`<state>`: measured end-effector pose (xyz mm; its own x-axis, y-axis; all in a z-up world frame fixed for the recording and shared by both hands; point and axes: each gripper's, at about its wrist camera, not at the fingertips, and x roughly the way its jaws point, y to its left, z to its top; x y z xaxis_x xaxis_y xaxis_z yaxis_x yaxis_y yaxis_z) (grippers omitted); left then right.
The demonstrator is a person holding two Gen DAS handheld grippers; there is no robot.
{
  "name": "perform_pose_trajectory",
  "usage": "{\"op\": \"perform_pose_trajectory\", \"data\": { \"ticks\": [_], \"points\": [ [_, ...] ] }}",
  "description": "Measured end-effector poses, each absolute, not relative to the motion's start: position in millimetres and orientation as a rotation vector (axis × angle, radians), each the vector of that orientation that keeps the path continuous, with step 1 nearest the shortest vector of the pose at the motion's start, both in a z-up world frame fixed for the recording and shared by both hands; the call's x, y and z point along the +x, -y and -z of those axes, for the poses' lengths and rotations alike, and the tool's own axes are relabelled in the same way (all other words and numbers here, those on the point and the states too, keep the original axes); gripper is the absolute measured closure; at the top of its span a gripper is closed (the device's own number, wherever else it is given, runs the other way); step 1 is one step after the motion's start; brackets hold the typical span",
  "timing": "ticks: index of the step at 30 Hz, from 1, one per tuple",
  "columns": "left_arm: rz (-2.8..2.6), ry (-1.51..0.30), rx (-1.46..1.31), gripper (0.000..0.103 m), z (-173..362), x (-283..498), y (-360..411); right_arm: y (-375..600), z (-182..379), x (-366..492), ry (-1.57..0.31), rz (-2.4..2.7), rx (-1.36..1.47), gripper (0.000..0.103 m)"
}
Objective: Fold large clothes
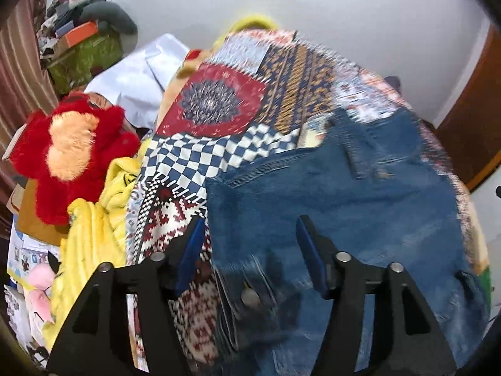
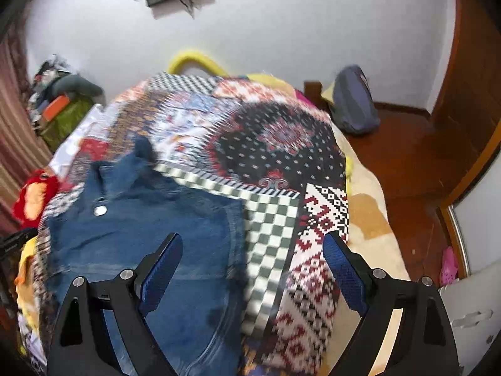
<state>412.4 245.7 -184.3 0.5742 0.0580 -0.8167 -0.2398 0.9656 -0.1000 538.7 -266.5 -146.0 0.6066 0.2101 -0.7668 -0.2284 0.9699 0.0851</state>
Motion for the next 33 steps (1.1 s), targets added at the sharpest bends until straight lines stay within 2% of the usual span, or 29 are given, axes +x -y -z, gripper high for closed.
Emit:
{"op": "perform_pose_trajectory", "data": {
  "ticks": [3, 8, 17, 22, 33],
  "points": [
    [-0.162, -0.898, -0.195, 0.037, 157, 389, -235, 261, 121, 505, -0.836, -0.26, -0.068, 0.013],
    [-0.15, -0.819, -0.17, 0.013, 122, 340, -217, 252, 89, 441, -0.759, -0.283, -0.12, 0.01],
    [-0.116, -0.749, -0.097, 0.004, 106, 250, -178, 247, 82, 347, -0.743, -0.392, -0.041, 0.006],
    [-0.099, -0.736, -0.108, 0.001, 120, 211, -163, 253, 98, 320, -0.794, -0.385, -0.006, 0.006],
    [-0.116, -0.984, -0.307, 0.001, 217, 167, -174, 289, 181, 284, -1.015, -0.342, 0.102, 0.006]
  ]
}}
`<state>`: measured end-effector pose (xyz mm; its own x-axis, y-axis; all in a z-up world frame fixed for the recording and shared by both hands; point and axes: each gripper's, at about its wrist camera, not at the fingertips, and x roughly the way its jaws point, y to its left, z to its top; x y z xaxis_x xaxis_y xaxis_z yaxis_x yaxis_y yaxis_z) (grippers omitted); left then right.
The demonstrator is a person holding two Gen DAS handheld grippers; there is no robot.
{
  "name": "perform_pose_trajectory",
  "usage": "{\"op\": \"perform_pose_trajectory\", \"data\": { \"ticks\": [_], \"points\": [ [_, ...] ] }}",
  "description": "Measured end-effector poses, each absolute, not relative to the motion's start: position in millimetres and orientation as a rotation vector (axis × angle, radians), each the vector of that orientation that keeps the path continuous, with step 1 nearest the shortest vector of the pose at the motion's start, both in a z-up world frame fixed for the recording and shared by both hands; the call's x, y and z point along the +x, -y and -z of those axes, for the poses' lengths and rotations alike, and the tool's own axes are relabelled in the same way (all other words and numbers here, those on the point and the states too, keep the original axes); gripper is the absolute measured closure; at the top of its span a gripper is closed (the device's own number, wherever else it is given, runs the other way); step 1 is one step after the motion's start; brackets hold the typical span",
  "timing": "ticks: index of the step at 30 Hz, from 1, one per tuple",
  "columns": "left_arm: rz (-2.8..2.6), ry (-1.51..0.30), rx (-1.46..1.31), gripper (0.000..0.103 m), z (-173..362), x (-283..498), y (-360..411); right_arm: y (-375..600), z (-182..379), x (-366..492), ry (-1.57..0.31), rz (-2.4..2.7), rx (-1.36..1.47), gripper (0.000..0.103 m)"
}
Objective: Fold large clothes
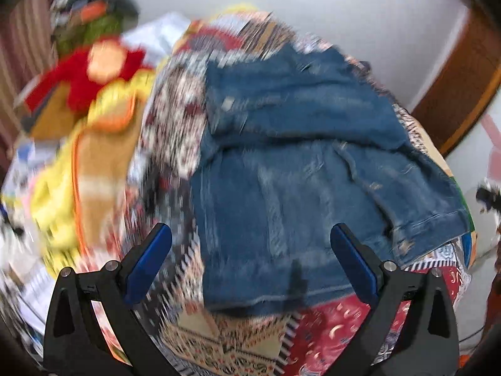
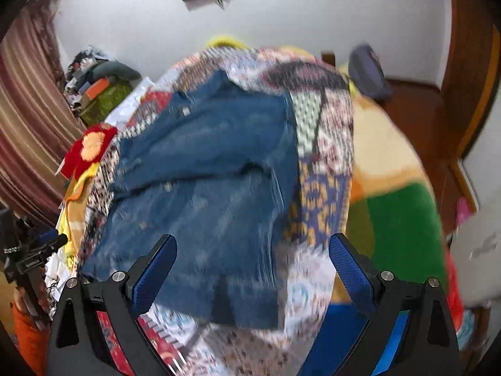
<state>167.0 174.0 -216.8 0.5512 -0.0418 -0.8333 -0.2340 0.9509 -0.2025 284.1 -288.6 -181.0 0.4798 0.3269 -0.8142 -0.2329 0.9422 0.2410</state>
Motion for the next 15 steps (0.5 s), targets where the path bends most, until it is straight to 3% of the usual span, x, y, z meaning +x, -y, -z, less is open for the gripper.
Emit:
{"op": "perform_pose_trajectory", "data": {
  "ticks": [11, 15],
  "points": [
    [-0.098, -1.082, -0.56, 0.001, 271, 145, -200, 307, 238, 282, -1.16, -0.36, 0.28, 0.006],
    [-0.064, -1.109, -0.59, 0.011, 284, 152, -195, 296, 241, 283, -1.162, -0.418, 0.297, 0.025]
  ]
}}
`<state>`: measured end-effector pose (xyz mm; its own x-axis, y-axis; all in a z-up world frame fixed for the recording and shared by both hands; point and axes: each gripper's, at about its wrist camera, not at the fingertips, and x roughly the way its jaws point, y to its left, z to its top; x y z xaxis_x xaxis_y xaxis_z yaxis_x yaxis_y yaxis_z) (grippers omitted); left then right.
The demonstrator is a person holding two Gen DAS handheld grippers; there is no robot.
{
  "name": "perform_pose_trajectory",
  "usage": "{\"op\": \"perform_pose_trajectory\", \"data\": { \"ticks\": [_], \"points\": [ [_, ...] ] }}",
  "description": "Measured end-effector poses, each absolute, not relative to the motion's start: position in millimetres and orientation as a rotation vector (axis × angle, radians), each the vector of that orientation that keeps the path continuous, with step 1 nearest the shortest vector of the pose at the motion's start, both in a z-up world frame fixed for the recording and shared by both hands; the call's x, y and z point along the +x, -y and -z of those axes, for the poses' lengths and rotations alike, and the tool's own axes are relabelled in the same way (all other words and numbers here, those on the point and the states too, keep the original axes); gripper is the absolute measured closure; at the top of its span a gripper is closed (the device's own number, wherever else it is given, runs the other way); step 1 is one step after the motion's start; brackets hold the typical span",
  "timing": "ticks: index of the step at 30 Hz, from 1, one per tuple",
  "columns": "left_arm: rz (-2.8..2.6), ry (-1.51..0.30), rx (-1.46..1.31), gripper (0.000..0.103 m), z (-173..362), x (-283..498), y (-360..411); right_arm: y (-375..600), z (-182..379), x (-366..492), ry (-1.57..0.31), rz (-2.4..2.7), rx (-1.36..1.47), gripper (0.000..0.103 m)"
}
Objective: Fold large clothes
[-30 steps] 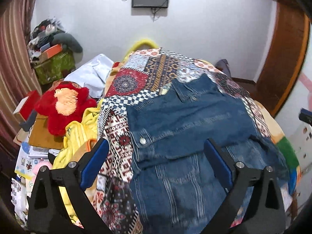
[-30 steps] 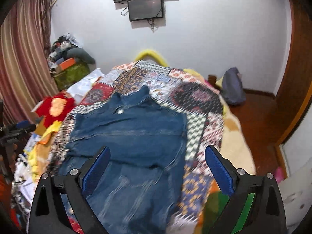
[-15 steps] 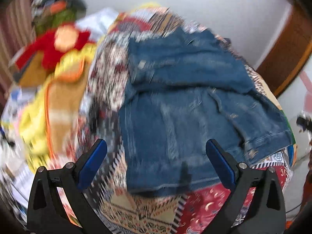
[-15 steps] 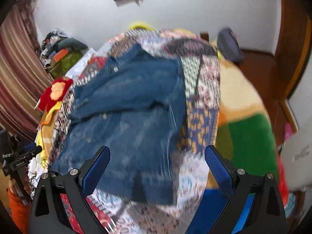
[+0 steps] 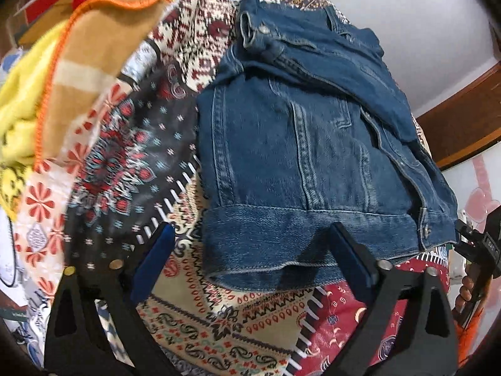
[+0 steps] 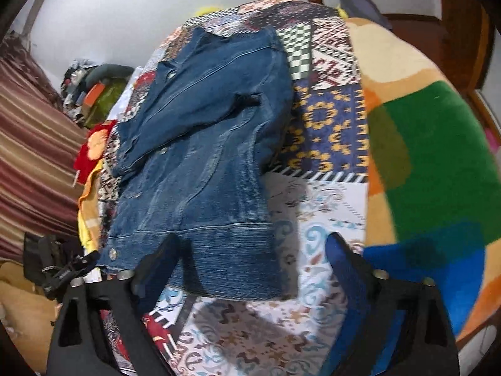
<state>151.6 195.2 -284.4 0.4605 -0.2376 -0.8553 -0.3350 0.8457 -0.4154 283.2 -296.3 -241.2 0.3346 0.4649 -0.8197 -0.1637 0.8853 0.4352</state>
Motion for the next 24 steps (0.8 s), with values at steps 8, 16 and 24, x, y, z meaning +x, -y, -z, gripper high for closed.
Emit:
{"op": "perform_pose_trajectory", "data": {
  "ticks": [8, 16, 24],
  "points": [
    [-0.021, -1.118, -0.695, 0.041, 299, 154, -191, 279, 236, 279, -1.111, -0.463, 0.261, 0.057],
    [-0.041, -1.022, -0.56, 0.086, 256, 157, -194, 275, 214, 283, -1.047, -0.519, 0.206, 0.086],
    [-0.022, -0.86, -0.457, 0.088, 192, 190, -190, 265, 170, 312, -0.928, -0.589, 0.206, 0.091]
  ]
}}
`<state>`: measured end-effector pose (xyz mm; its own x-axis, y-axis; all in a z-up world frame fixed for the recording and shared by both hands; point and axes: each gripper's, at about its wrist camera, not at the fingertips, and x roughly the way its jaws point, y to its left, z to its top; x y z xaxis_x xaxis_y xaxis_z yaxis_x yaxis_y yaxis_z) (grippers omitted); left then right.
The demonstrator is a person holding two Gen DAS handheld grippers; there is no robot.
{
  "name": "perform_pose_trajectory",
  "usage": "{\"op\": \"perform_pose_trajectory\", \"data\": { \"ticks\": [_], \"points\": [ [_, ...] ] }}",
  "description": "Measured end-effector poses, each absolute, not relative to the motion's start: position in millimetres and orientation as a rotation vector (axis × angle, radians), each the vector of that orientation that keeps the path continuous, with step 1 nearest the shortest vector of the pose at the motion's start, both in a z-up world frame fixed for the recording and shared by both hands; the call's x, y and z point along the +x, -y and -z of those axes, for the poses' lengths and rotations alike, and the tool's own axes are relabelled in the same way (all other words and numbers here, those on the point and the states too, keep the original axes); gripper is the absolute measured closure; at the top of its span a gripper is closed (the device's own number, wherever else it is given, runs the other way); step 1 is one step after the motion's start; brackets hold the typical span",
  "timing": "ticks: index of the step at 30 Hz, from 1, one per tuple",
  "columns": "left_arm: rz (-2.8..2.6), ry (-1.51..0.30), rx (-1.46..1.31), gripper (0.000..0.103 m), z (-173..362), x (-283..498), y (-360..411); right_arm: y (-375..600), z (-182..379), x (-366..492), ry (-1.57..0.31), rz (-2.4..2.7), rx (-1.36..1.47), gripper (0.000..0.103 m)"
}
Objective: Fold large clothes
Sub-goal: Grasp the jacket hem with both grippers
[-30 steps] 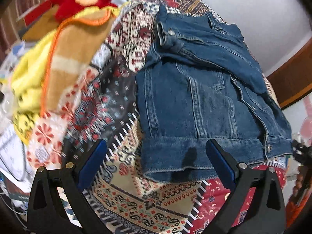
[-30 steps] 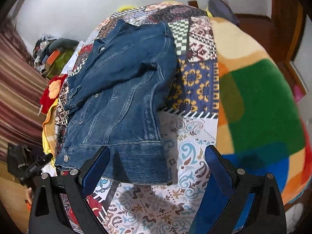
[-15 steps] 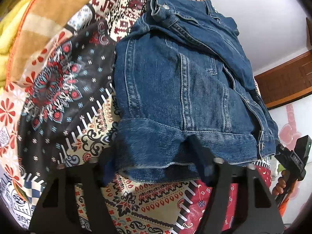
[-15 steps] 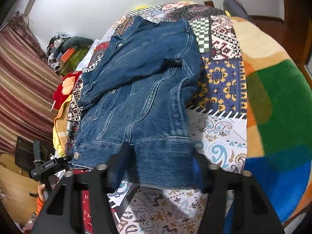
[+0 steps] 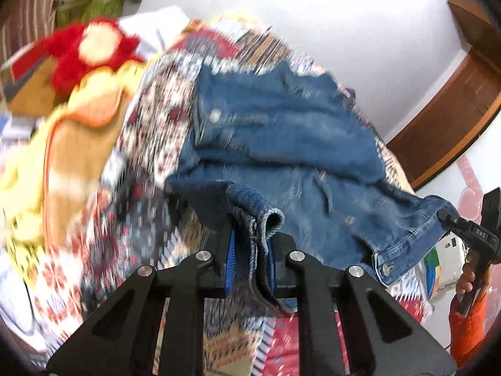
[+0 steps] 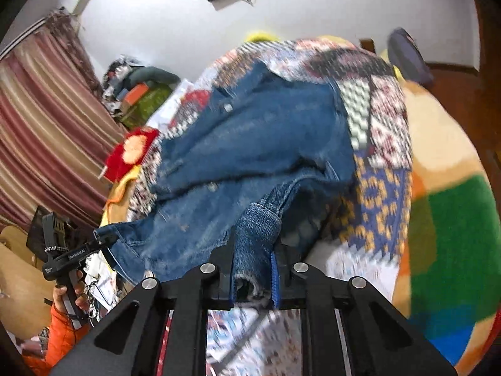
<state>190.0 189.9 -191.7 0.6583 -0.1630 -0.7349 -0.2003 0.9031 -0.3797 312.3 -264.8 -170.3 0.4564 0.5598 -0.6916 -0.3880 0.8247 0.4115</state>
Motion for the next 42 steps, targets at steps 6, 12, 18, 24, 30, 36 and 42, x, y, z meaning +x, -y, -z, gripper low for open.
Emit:
{"op": "perform_pose_trajectory", "data": {
  "ticks": [6, 12, 18, 24, 30, 36, 42],
  "points": [
    [-0.005, -0.735, -0.429, 0.088, 140, 232, -201, 245, 128, 347, -0.824, -0.6, 0.143, 0.093],
    [-0.036, -0.671, -0.405, 0.089, 112, 286, -219, 236, 102, 403, -0.767, -0.572, 0.145, 0.093],
    [-0.063, -0.638, -0.397, 0.089, 108, 340, -235, 226, 94, 468, -0.71, -0.515, 0.184, 0.093],
    [-0.09, -0.69, -0.357, 0.089, 134, 405, -247, 198, 123, 543, -0.742, -0.462, 0.157, 0.093],
    [-0.132, -0.802, -0.397, 0.089, 189, 459, -269, 185, 195, 618, -0.901, -0.397, 0.195, 0.093],
    [-0.138, -0.892, -0.416, 0.088, 235, 488, -279, 187, 253, 648, -1.002, -0.383, 0.228, 0.093],
    [-0.14, -1.0, -0.476, 0.082, 280, 503, -289, 188, 248, 646, -0.994, -0.414, 0.148, 0.093]
  ]
}}
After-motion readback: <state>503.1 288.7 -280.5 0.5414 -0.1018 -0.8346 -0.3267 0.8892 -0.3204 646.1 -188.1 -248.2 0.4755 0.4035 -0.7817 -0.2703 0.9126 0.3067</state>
